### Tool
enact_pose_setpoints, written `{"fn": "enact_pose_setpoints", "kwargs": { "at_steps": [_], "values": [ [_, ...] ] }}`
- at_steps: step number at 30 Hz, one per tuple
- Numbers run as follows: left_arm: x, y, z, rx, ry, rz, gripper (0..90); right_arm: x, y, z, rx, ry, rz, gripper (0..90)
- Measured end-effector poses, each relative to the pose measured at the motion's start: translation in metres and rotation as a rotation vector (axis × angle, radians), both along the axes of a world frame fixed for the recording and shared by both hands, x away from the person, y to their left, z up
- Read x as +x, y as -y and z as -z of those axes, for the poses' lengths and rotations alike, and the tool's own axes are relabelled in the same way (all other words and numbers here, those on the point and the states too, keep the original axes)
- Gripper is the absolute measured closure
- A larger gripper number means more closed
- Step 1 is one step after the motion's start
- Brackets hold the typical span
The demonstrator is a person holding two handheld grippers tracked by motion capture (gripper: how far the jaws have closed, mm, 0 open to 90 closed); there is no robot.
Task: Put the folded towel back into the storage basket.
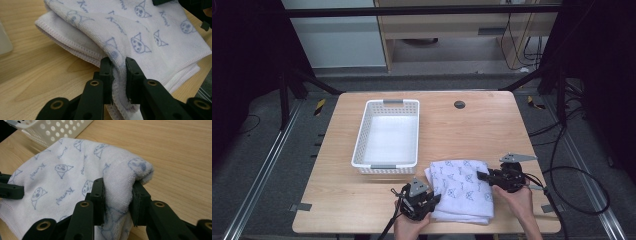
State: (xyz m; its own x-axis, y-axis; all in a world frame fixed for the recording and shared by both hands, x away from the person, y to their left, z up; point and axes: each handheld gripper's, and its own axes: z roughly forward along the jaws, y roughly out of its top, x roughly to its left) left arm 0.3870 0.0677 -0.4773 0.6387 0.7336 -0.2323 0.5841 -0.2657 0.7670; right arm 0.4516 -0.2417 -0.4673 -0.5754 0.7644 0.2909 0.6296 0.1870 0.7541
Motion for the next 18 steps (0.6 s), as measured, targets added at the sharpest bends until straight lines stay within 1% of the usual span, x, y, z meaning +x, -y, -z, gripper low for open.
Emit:
{"fn": "enact_pose_setpoints", "kwargs": {
  "at_steps": [6,8,14,18],
  "values": [
    [-0.003,0.002,-0.010,0.006,0.033,0.005,77.4,-0.004,0.002,-0.010,0.008,0.038,0.000,68.7],
    [-0.004,0.002,-0.012,0.006,0.038,0.008,77.5,-0.005,0.003,-0.014,0.015,0.036,0.003,68.8],
    [-0.005,0.003,-0.019,0.006,0.051,0.011,77.5,-0.008,0.004,-0.021,0.027,0.054,0.004,69.1],
    [-0.005,0.003,-0.025,0.012,0.066,0.012,77.6,-0.009,0.004,-0.026,0.023,0.081,0.003,69.2]
  ]
}}
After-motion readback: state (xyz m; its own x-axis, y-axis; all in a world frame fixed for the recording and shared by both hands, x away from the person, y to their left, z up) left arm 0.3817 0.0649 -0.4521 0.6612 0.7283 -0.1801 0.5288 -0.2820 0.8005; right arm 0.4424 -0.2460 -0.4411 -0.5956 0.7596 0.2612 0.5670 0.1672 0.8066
